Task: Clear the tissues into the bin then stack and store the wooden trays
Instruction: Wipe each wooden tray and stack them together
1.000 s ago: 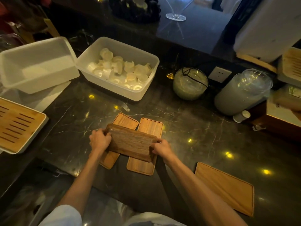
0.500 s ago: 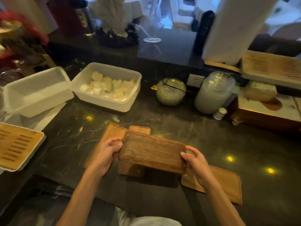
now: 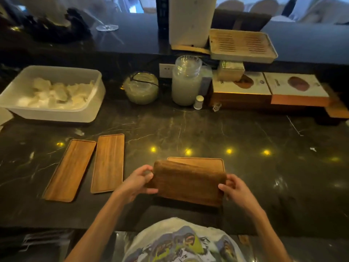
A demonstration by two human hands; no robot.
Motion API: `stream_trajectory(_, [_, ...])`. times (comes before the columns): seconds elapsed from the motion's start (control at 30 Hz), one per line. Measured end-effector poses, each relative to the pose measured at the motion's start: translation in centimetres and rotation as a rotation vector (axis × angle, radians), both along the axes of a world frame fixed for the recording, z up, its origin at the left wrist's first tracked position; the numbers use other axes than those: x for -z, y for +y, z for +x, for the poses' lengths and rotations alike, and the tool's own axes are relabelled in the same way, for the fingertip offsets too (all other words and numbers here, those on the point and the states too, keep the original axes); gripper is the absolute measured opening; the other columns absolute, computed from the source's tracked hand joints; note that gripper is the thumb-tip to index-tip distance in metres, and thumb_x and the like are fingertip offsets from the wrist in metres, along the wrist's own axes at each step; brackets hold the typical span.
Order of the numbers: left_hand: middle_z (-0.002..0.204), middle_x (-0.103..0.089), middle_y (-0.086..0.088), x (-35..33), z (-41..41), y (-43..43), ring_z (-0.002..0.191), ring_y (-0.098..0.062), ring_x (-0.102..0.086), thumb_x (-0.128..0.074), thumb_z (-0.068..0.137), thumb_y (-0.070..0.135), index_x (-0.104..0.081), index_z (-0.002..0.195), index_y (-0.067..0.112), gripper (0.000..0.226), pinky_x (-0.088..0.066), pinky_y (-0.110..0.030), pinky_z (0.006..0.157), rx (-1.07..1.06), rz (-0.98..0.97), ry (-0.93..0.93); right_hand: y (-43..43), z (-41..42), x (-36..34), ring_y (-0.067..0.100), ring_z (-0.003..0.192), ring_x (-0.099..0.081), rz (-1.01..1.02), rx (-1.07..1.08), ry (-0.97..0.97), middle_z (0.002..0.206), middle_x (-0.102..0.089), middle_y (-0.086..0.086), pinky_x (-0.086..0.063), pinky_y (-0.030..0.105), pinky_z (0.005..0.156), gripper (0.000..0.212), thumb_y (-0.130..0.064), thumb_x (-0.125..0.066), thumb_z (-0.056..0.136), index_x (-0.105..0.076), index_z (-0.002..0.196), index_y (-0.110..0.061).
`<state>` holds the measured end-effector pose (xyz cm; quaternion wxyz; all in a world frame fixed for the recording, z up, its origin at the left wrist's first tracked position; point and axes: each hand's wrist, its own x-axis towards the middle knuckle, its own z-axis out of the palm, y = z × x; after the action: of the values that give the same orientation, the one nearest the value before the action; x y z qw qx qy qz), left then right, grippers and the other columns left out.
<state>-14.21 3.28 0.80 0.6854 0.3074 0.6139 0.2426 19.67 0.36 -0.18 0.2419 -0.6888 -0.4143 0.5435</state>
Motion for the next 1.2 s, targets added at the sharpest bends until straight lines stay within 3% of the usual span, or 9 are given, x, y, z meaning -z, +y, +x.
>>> stream_trajectory(0.1, [0.107, -0.068, -0.013, -0.9, 1.5, 1.9, 0.112, -0.030, -0.062, -0.043, 0.101, 0.022, -0.066, 0.091, 0.011, 0.028, -0.057, -0.046, 0.086, -0.102, 0.042, -0.163, 1.0, 1.4, -0.5, 0.024, 0.081, -0.071, 0.156, 0.107, 0.101, 0.103, -0.065, 0.017, -0.061, 0.030, 0.070, 0.020, -0.002, -0.061, 0.091, -0.058, 0.109, -0.008])
stream_trajectory(0.2, [0.106, -0.067, -0.022, -1.1, 1.9, 3.4, 0.102, -0.031, -0.068, -0.052, 0.097, 0.035, -0.065, 0.092, 0.002, 0.036, -0.059, -0.037, 0.079, -0.128, 0.094, -0.156, 1.9, 2.2, -0.9, 0.018, 0.092, -0.072, 0.320, 0.058, 0.035, 0.098, -0.072, 0.007, -0.060, 0.030, 0.077, 0.019, -0.001, -0.065, 0.086, -0.064, 0.100, -0.014])
stream_trajectory(0.3, [0.119, -0.063, -0.020, -0.1, 2.5, 4.2, 0.105, -0.024, -0.067, -0.065, 0.089, 0.013, -0.066, 0.106, 0.010, 0.018, -0.058, -0.029, 0.076, -0.039, 0.170, 0.019, 2.1, 2.5, -1.0, 0.009, 0.103, -0.066, 0.422, -0.019, -0.051, 0.103, -0.070, 0.000, -0.054, 0.022, 0.085, 0.033, 0.009, -0.061, 0.085, -0.067, 0.098, -0.021])
stream_trajectory(0.43, [0.134, -0.037, 0.008, 1.6, 3.5, 4.0, 0.128, -0.022, -0.048, -0.064, 0.083, -0.008, -0.052, 0.130, 0.026, 0.059, -0.058, -0.030, 0.080, -0.020, 0.162, 0.169, 1.2, 3.2, -0.3, 0.003, 0.114, -0.058, 0.528, -0.121, -0.159, 0.116, -0.065, -0.005, -0.049, 0.017, 0.094, 0.044, 0.018, -0.050, 0.087, -0.069, 0.102, -0.020])
stream_trajectory(0.63, [0.112, -0.064, -0.006, 4.2, 3.7, 0.9, 0.101, -0.020, -0.066, -0.067, 0.082, -0.005, -0.054, 0.108, 0.027, 0.043, -0.057, -0.023, 0.061, -0.157, 0.167, 0.173, -1.6, 2.3, 2.5, 0.009, 0.095, -0.064, 0.388, 0.051, -0.080, 0.103, -0.063, -0.011, -0.057, 0.034, 0.077, 0.032, -0.012, -0.055, 0.096, -0.063, 0.106, -0.040])
stream_trajectory(0.77, [0.109, -0.063, -0.004, 4.7, 4.9, 0.0, 0.095, -0.015, -0.067, -0.062, 0.086, -0.005, -0.053, 0.113, 0.020, 0.037, -0.056, -0.023, 0.062, -0.178, 0.167, 0.192, -1.8, 1.9, 4.4, 0.013, 0.089, -0.068, 0.249, 0.112, -0.163, 0.113, -0.049, -0.011, -0.059, 0.034, 0.074, 0.063, -0.017, -0.062, 0.093, -0.032, 0.142, -0.043])
stream_trajectory(0.9, [0.109, -0.062, -0.007, 4.5, 6.0, 1.0, 0.098, -0.017, -0.064, -0.056, 0.089, -0.006, -0.053, 0.117, 0.009, 0.032, -0.056, -0.026, 0.069, -0.166, 0.172, 0.229, -0.1, 2.4, 5.6, 0.011, 0.098, -0.064, 0.193, 0.183, -0.218, 0.108, -0.060, -0.009, -0.059, 0.037, 0.081, 0.041, -0.016, -0.061, 0.093, -0.054, 0.132, -0.027])
stream_trajectory(1.07, [0.105, -0.064, -0.009, 4.6, 6.4, 2.5, 0.097, -0.019, -0.064, -0.054, 0.089, -0.011, -0.053, 0.115, 0.005, 0.030, -0.056, -0.029, 0.073, -0.165, 0.188, 0.241, 3.7, 2.4, 6.0, 0.011, 0.094, -0.063, 0.088, 0.279, -0.188, 0.098, -0.065, -0.010, -0.057, 0.040, 0.085, 0.035, -0.015, -0.065, 0.090, -0.061, 0.125, -0.017])
stream_trajectory(1.2, [0.103, -0.064, -0.011, 5.6, 6.3, 3.3, 0.099, -0.025, -0.064, -0.047, 0.089, -0.012, -0.055, 0.110, 0.011, 0.032, -0.057, -0.044, 0.084, -0.181, 0.205, 0.294, 5.3, 2.0, 6.6, 0.001, 0.083, -0.059, 0.048, 0.273, -0.208, 0.090, -0.062, -0.015, -0.052, 0.022, 0.069, 0.033, -0.013, -0.065, 0.090, -0.063, 0.122, -0.018])
